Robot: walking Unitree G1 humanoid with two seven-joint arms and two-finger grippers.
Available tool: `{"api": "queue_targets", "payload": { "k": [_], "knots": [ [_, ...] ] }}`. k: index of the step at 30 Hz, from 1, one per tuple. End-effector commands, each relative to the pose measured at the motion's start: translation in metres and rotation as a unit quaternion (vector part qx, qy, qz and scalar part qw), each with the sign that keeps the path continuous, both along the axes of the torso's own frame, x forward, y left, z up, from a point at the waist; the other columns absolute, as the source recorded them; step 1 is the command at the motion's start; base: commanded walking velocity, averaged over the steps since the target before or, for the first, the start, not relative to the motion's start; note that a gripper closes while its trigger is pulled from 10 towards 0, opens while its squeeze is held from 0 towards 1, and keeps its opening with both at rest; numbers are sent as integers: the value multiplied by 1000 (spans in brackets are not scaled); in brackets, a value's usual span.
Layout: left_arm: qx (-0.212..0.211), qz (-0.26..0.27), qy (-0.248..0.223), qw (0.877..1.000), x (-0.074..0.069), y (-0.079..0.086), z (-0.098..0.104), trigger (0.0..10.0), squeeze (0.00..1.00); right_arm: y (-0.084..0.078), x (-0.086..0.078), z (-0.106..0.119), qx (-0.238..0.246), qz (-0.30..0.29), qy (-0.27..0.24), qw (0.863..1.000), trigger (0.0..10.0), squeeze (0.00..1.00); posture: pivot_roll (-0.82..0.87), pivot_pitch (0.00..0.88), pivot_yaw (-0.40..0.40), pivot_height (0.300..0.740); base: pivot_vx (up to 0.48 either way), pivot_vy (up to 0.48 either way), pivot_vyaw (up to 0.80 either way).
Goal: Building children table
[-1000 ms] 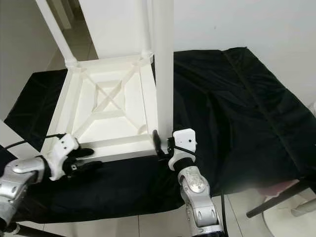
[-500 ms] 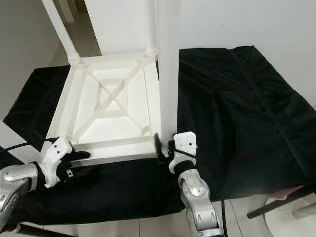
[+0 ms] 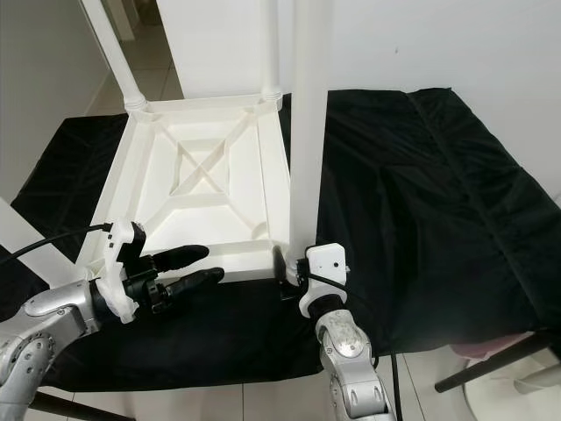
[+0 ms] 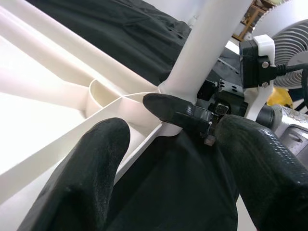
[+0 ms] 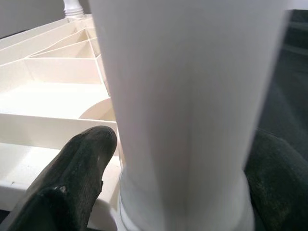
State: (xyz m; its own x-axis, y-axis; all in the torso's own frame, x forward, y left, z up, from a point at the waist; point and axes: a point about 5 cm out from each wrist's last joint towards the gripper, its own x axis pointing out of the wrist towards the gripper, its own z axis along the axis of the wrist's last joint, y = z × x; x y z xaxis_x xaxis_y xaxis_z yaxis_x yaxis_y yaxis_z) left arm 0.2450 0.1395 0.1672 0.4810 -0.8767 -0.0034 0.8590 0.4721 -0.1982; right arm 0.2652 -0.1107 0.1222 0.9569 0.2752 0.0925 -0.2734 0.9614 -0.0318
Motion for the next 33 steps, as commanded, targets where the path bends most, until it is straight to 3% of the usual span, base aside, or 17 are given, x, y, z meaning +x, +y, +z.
{"api": "queue_targets", "payload": {
  "k": [1, 8, 10, 15, 20, 28, 33],
  "knots": [
    [6, 9, 7, 1000, -4, 1, 1, 10000, 0, 3, 5, -7, -1, 11, 17, 1000, 10000, 0, -17, 68, 47, 740, 0, 0, 0],
    [3, 6, 23, 1000, -11, -6, 0, 10000, 0, 8, 17, -5, -5, 29, 16, 999, 10000, 0, -16, 67, 44, 740, 0, 0, 0],
    [2, 0, 32, 999, -14, -10, -1, 10000, 0, 16, 21, -4, -9, 53, 14, 998, 10000, 0, -13, 66, 41, 740, 0, 0, 0],
    [1, -13, 38, 999, -20, -19, -4, 10000, 0, 34, 18, -4, -15, 105, 14, 994, 10000, 0, -6, 64, 36, 740, 0, 0, 0],
    [1, -18, 41, 999, -22, -24, -6, 10000, 0, 41, 15, -5, -23, 124, 12, 992, 10000, 0, -7, 63, 34, 740, 0, 0, 0],
    [2, -15, 47, 999, -25, -26, -6, 10000, 0, 32, 11, 0, -24, 89, -14, 996, 10000, 0, -9, 64, 34, 740, 0, 0, 0],
    [-1, -17, 52, 999, -25, -29, -6, 10000, 0, 14, 10, 3, 0, 27, -29, 999, 10000, 0, -22, 67, 47, 740, 0, 0, 0]
  ]
}}
